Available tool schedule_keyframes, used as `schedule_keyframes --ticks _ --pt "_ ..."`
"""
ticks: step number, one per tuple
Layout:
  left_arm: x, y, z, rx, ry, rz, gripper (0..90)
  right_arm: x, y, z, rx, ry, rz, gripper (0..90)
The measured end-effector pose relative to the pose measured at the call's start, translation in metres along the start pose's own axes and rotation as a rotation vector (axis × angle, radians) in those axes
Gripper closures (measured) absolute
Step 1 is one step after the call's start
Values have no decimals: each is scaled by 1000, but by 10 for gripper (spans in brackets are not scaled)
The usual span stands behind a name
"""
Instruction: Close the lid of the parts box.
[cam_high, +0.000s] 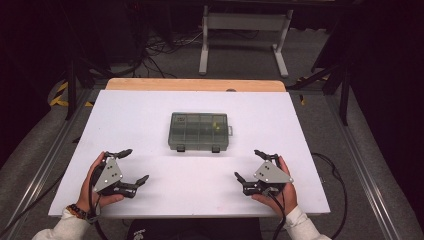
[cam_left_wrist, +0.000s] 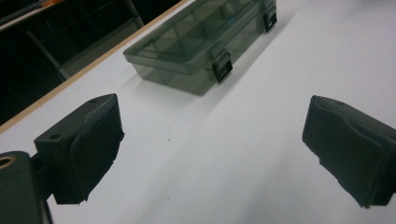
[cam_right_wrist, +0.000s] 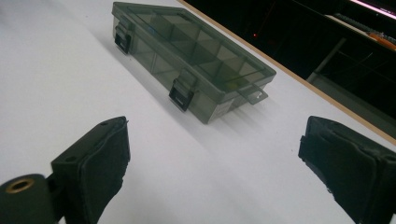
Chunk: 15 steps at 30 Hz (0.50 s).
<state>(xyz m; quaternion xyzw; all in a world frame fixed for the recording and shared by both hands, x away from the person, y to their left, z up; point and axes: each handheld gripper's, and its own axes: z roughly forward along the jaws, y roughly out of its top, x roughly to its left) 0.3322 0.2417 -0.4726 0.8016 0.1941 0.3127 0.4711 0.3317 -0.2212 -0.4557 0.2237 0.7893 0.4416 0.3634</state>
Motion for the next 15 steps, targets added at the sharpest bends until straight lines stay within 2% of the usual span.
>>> schedule_keyframes --ticks 6,15 --pt "-2 -11 -5 22 -3 -43 63 -2 -12 -2 23 9 39 84" --pt "1 -15 -9 11 2 -66 63 -2 -10 -1 12 10 54 84"
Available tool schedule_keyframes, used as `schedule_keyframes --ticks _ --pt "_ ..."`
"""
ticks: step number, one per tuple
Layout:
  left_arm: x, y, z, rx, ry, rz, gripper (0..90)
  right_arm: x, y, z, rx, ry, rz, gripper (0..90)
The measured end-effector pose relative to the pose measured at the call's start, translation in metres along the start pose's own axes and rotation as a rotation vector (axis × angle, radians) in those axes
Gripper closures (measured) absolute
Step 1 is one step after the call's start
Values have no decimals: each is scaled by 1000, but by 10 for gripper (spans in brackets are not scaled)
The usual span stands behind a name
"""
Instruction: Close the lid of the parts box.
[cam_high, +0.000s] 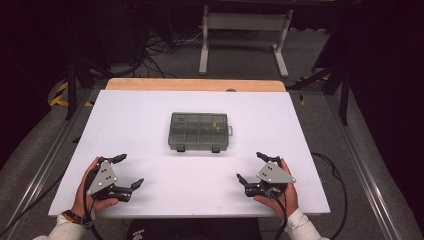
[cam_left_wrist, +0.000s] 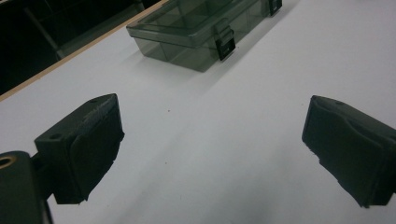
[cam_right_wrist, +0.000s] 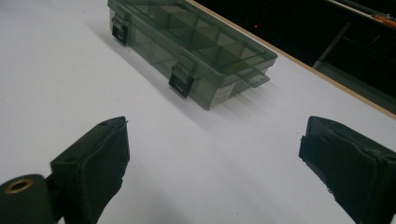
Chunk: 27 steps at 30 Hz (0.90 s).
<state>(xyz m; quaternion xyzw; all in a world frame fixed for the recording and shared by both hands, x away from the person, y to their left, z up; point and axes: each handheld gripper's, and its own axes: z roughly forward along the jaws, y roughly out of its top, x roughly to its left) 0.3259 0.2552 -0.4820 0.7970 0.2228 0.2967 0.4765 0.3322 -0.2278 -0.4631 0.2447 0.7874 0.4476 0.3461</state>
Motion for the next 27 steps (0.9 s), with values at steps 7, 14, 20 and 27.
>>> schedule_keyframes --ticks 7,14,20,27 --pt "1 0 -1 3 8 2 63 3 1 2 8 -5 -19 84" --pt "1 0 1 9 9 5 63 2 1 -1 -1 -11 -17 84" --pt "1 0 1 13 7 5 63 2 2 -1 1 -11 -23 84" --pt "2 -1 2 17 4 0 62 2 2 0 6 -14 -22 84"
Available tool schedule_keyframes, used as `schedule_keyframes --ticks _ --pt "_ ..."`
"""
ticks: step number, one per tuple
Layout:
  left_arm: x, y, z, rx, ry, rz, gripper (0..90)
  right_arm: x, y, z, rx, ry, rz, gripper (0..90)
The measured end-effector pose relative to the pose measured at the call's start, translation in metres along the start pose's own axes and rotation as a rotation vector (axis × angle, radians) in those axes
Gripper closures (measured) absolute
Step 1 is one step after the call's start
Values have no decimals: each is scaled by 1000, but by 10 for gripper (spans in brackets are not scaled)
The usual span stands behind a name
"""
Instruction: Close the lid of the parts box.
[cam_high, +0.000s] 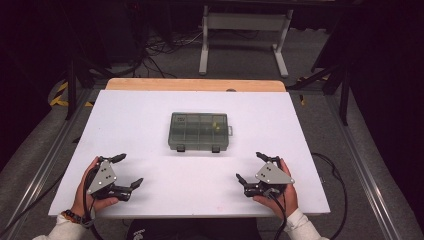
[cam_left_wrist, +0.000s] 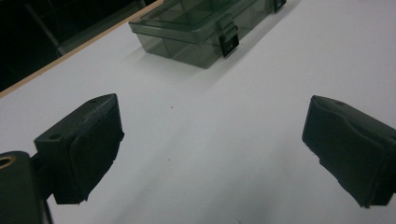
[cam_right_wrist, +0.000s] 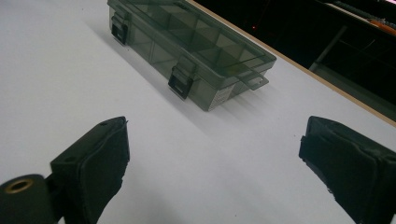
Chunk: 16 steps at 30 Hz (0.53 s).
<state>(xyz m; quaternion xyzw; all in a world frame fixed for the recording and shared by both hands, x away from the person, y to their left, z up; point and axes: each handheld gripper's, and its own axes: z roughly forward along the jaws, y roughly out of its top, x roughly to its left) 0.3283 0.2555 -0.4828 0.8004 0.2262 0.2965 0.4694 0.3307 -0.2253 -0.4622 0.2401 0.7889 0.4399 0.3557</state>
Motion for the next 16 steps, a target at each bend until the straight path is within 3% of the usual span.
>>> schedule_keyframes --ticks 16 --pt "1 1 2 10 8 -5 60 -4 -3 1 15 -12 16 81"
